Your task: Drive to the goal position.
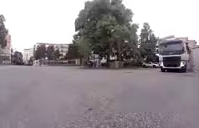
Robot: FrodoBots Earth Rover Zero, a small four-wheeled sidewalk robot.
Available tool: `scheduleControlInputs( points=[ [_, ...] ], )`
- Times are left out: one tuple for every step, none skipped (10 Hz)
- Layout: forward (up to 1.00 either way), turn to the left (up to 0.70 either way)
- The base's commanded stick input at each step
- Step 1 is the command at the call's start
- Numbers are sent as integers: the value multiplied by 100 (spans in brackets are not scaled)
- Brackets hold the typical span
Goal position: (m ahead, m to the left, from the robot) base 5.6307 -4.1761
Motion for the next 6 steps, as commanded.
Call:
scheduleControlInputs(
  points=[
    [60, -15],
    [60, -15],
    [60, -15],
    [60, -15],
    [60, -15],
    [60, -15]
  ],
)
